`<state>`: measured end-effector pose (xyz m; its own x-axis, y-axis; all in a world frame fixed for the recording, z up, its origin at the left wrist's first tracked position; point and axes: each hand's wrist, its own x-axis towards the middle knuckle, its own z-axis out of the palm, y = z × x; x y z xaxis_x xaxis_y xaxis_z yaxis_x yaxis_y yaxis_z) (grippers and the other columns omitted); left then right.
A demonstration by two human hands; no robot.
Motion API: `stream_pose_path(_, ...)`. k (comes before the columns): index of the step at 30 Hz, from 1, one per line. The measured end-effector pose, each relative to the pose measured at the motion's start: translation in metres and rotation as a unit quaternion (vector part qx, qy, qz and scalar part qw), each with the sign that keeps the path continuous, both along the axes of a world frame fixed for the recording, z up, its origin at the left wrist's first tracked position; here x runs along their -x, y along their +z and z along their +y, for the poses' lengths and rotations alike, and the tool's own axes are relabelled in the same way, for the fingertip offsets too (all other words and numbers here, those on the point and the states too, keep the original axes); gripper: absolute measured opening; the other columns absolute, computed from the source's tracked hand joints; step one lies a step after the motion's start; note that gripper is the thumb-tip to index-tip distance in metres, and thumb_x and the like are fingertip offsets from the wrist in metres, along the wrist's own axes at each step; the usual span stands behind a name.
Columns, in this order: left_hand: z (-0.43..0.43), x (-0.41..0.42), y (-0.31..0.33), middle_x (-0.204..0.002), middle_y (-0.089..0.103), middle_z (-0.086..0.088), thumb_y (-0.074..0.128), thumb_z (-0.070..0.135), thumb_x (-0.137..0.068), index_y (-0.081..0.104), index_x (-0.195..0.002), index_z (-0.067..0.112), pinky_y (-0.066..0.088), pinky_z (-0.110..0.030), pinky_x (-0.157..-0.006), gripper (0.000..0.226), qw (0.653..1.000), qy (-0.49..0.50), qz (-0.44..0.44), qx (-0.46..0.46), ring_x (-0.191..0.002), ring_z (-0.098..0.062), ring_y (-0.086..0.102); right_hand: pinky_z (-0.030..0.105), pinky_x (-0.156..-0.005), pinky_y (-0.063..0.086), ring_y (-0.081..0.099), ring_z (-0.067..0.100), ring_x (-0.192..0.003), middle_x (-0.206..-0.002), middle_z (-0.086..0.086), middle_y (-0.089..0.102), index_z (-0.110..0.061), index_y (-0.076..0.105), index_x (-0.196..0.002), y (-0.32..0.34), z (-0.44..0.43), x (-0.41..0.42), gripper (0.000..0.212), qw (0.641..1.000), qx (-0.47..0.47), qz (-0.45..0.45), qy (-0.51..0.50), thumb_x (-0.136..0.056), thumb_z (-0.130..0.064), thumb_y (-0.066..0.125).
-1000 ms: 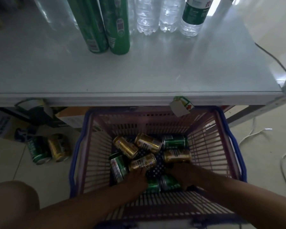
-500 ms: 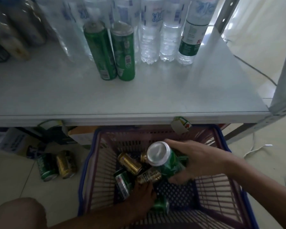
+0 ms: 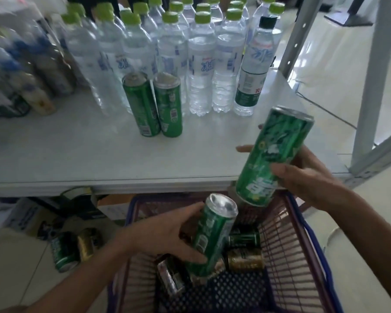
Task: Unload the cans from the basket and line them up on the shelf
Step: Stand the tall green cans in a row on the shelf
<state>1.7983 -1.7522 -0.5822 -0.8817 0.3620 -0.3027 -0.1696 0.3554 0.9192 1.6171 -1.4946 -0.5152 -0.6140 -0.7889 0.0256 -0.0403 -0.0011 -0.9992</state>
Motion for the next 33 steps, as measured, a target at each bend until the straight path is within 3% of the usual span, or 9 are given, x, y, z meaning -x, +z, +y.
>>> stream_pose_path(5,-0.015,0.018,0.040,-0.140,0.061,0.005,0.088,0.008,-0.074,0.045,-0.146,0.026,0.057,-0.036,-0.096,0.086,0.978,0.162,0.108,-0.071,-0.124,-0.018,0.064,0.064,-0.075,0.060,0.073,0.034,-0.111,-0.127,0.013,0.071,-0.030,0.059,-0.126,0.005,-0.014,0.006,0.069,0.984,0.059,0.026,-0.164,-0.069,-0.052,0.089)
stream_pose_path(10,-0.022,0.046,0.054,-0.128,0.067,0.003,0.090,0.015,-0.071,0.056,-0.134,0.023,0.061,-0.046,-0.089,0.071,0.915,0.338,0.210,-0.072,-0.104,-0.023,0.072,0.045,-0.067,0.065,0.077,0.015,-0.100,-0.113,-0.009,0.075,-0.027,0.057,-0.127,0.000,-0.040,0.005,0.067,0.969,0.045,0.091,-0.225,-0.070,-0.042,0.088)
stream_pose_path(15,-0.027,0.068,0.050,-0.124,0.066,0.010,0.089,0.023,-0.073,0.056,-0.132,0.027,0.057,-0.017,-0.080,0.068,0.876,0.404,0.259,-0.041,-0.105,-0.007,0.067,0.031,-0.088,0.060,0.070,0.004,-0.112,-0.124,-0.017,0.071,-0.043,0.050,-0.138,-0.002,-0.064,0.004,0.083,0.952,0.010,0.168,-0.256,-0.065,-0.059,0.087)
stream_pose_path(18,-0.022,0.080,0.041,-0.120,0.064,0.021,0.088,0.016,-0.074,0.054,-0.133,0.029,0.053,-0.009,-0.075,0.070,0.871,0.408,0.273,-0.039,-0.101,0.007,0.064,0.013,-0.078,0.058,0.072,-0.002,-0.105,-0.121,-0.019,0.072,-0.042,0.050,-0.138,-0.003,-0.074,0.003,0.083,0.949,0.009,0.184,-0.257,-0.066,-0.058,0.088)
stream_pose_path(22,-0.014,0.096,0.029,-0.107,0.059,0.047,0.085,0.012,-0.078,0.050,-0.118,0.052,0.051,-0.003,-0.077,0.066,0.876,0.395,0.275,-0.017,-0.100,0.021,0.060,0.009,-0.068,0.055,0.074,-0.004,-0.095,-0.116,-0.019,0.074,-0.043,0.050,-0.138,-0.011,-0.082,0.005,0.078,0.949,-0.001,0.186,-0.256,-0.071,-0.046,0.090)
stream_pose_path(25,-0.011,0.103,0.022,-0.109,0.056,0.050,0.084,0.025,-0.080,0.049,-0.133,0.041,0.048,-0.001,-0.080,0.065,0.871,0.402,0.282,0.022,-0.104,0.024,0.057,0.007,-0.069,0.055,0.073,-0.007,-0.095,-0.113,-0.023,0.074,-0.044,0.050,-0.137,-0.014,-0.086,0.008,0.077,0.947,-0.007,0.191,-0.256,-0.071,-0.048,0.089)
stream_pose_path(29,-0.016,0.107,0.018,-0.108,0.063,0.032,0.079,0.048,-0.079,0.059,-0.129,0.030,0.044,0.002,-0.076,0.056,0.860,0.393,0.299,0.129,-0.095,0.018,0.059,0.011,-0.070,0.058,0.073,-0.007,-0.094,-0.112,-0.029,0.073,-0.044,0.049,-0.137,-0.018,-0.094,0.013,0.076,0.944,-0.014,0.203,-0.258,-0.072,-0.049,0.089)
stream_pose_path(31,-0.020,0.110,0.016,-0.106,0.063,0.010,0.072,0.062,-0.077,0.064,-0.121,0.024,0.046,-0.011,-0.074,0.059,0.835,0.399,0.302,0.229,-0.088,0.002,0.057,0.014,-0.073,0.060,0.073,-0.006,-0.094,-0.110,-0.030,0.073,-0.044,0.046,-0.139,-0.022,-0.098,0.015,0.079,0.943,-0.022,0.211,-0.257,-0.073,-0.049,0.088)
stream_pose_path(33,-0.021,0.112,0.017,-0.103,0.057,0.002,0.073,0.062,-0.077,0.061,-0.120,0.020,0.046,-0.022,-0.070,0.061,0.822,0.421,0.289,0.253,-0.083,-0.010,0.055,0.010,-0.071,0.058,0.073,-0.009,-0.094,-0.107,-0.035,0.071,-0.046,0.043,-0.140,-0.024,-0.102,0.018,0.082,0.942,-0.032,0.219,-0.251,-0.072,-0.051,0.088)
